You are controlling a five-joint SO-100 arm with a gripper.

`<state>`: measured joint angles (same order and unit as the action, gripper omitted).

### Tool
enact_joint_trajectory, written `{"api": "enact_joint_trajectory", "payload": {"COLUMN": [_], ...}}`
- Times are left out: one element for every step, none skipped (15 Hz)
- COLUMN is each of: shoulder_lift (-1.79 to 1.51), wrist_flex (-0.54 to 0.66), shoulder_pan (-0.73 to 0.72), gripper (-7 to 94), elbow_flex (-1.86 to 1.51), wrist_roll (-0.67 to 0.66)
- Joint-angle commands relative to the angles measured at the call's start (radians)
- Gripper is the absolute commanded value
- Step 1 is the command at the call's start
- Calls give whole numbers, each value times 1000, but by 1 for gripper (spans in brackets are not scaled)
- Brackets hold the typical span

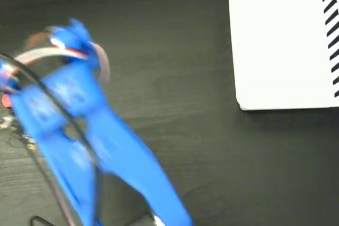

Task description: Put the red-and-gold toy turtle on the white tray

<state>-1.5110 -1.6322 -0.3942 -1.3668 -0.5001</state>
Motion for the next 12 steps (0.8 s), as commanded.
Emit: {"api": "enact_joint_trajectory", "payload": {"shoulder_lift": [40, 72, 97, 140, 186, 224, 245, 259, 270, 278, 278, 278], "wrist_flex": [-25, -25, -25, -25, -25, -25, -25, -25, -25, -25, -26, -35], "shoulder_pan": [-40, -41, -38, -35, -35, -40, -48, -57, -63, -64, -64, -64], "gripper": [-1, -1, -1, -1, -1, -1, 0, 0, 14, 29, 42, 46], "elbow_flex": [126, 143, 156, 173, 196, 212, 218, 221, 222, 225, 225, 225], "wrist_roll": [2, 8, 11, 8, 8, 8, 8, 9, 14, 18, 18, 18]}}
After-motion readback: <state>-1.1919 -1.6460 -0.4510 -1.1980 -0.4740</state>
